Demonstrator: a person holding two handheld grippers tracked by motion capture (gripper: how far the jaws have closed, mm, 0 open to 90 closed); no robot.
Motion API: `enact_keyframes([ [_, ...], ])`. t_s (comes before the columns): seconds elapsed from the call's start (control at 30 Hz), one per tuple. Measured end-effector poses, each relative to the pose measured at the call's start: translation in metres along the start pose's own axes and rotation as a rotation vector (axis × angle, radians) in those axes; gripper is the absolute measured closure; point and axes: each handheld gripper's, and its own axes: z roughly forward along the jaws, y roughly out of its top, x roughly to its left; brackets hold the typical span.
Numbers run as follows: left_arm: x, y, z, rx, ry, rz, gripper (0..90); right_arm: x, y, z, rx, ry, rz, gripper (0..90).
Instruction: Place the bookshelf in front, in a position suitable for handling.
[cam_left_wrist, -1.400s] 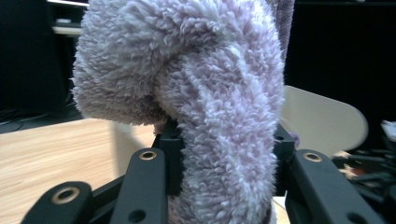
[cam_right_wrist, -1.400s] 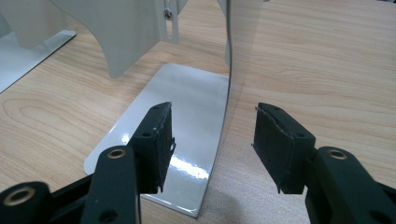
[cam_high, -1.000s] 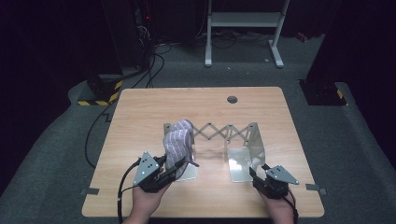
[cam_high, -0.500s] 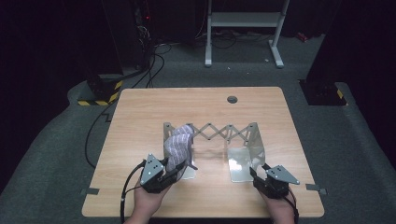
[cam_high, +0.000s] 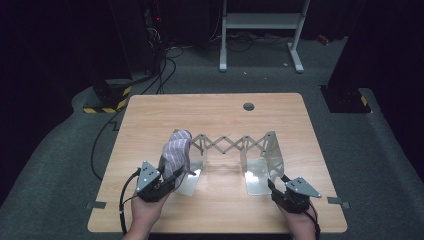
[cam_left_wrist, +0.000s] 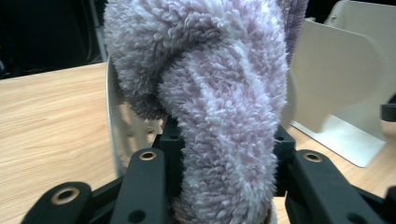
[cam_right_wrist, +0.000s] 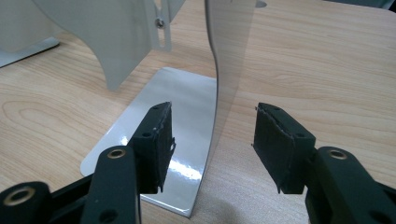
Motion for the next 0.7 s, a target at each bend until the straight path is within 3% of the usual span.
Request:
enact_keyframes([
  [0.2,0.014,-0.001,-0.002,-0.001,0.036,-0.012,61.6,0.0,-0.001,0.001,0.004,0.0,0.001,47.0],
  [0.37,0.018,-0.002,-0.002,0.002,0.054,-0.007,61.6,0.001,-0.001,0.002,0.005,0.0,-0.001,47.0],
  [0.47,0.016,-0.001,-0.003,0.003,0.043,-0.005,61.5,0.001,-0.001,0.002,0.005,0.001,-0.002,47.0],
  [0.7,-0.004,0.003,-0.002,-0.008,-0.002,0.034,61.4,0.002,-0.001,0.002,0.007,0.006,-0.004,47.0],
])
